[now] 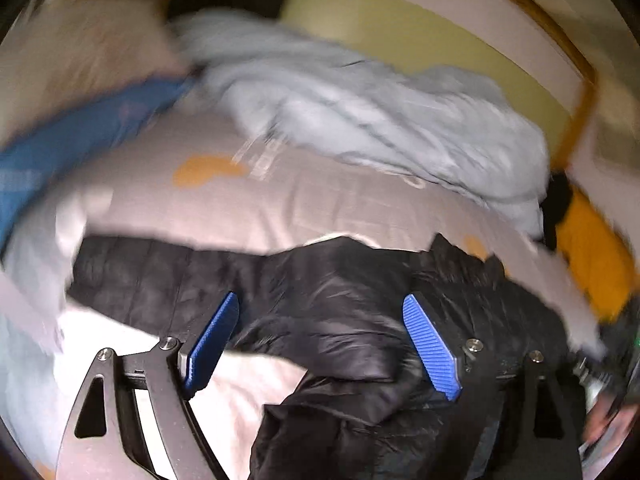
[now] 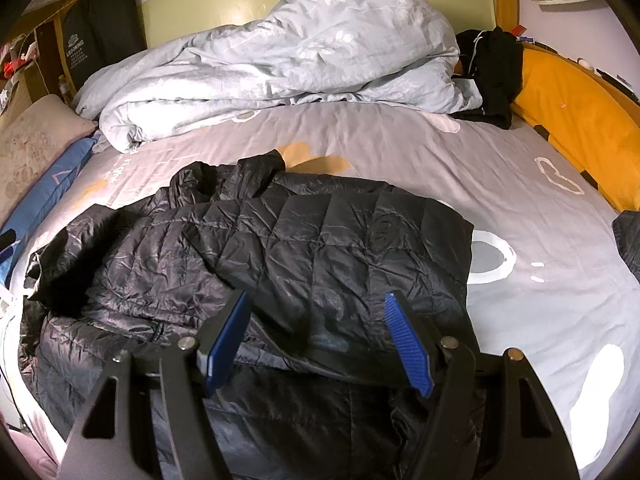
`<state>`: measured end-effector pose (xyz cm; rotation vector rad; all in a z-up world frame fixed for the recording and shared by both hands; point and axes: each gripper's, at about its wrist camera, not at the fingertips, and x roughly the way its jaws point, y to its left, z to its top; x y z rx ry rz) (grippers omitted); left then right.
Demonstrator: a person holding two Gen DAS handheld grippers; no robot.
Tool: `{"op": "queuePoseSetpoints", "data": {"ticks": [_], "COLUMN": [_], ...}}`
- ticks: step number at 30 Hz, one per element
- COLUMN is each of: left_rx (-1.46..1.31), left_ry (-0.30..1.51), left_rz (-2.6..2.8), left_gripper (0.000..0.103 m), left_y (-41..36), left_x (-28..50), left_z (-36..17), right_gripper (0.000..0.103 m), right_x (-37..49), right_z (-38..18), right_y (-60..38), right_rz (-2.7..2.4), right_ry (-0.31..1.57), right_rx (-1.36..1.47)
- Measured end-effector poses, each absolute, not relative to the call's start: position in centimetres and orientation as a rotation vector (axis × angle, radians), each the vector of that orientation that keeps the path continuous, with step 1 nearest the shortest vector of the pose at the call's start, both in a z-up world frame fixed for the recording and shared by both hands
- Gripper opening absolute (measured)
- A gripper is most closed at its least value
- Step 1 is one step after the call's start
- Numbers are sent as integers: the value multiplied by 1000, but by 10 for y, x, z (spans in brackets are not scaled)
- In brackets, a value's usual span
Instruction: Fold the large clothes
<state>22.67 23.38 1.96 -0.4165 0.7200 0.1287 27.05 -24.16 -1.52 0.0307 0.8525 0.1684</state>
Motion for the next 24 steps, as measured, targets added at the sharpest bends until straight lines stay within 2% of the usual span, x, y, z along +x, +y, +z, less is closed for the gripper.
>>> {"op": "queuePoseSetpoints", "data": {"ticks": [4, 12, 14, 18, 19, 20, 21, 22, 24], "left_rx": [-648, -767, -772, -743, -734, -731, -733, -735, -741], "left_ry": [852, 920, 934, 947, 950, 954, 962, 971, 961], "left_rz": [126, 260, 285, 284, 289, 290, 285, 278, 279], "left_gripper": [83, 80, 64, 53, 45, 30, 23, 8, 3], "left_y": [265, 294, 297, 294, 293, 293, 293, 294, 294], "left_x": [234, 239, 239, 245, 247, 250, 251, 252, 251], "left_z": [-15, -57, -63, -68, -70, -72, -75, -77, -76], "right_gripper": [67, 67, 67, 67, 67, 67, 67, 67, 67], "right_x": [270, 271, 272, 271, 272, 272, 271, 271, 270], "right_z": [-14, -17, -18, -18, -19, -19, -19, -18, -18], "right_y": [-241, -240, -240, -241, -241, -241, -241, -241, -242], "right_rz": [166, 171, 168, 168, 168, 169, 170, 170, 168], "right_ry": [853, 858, 860, 861, 861, 861, 861, 861, 858], "right_rx": [29, 15, 15, 15, 16, 17, 16, 15, 13]}}
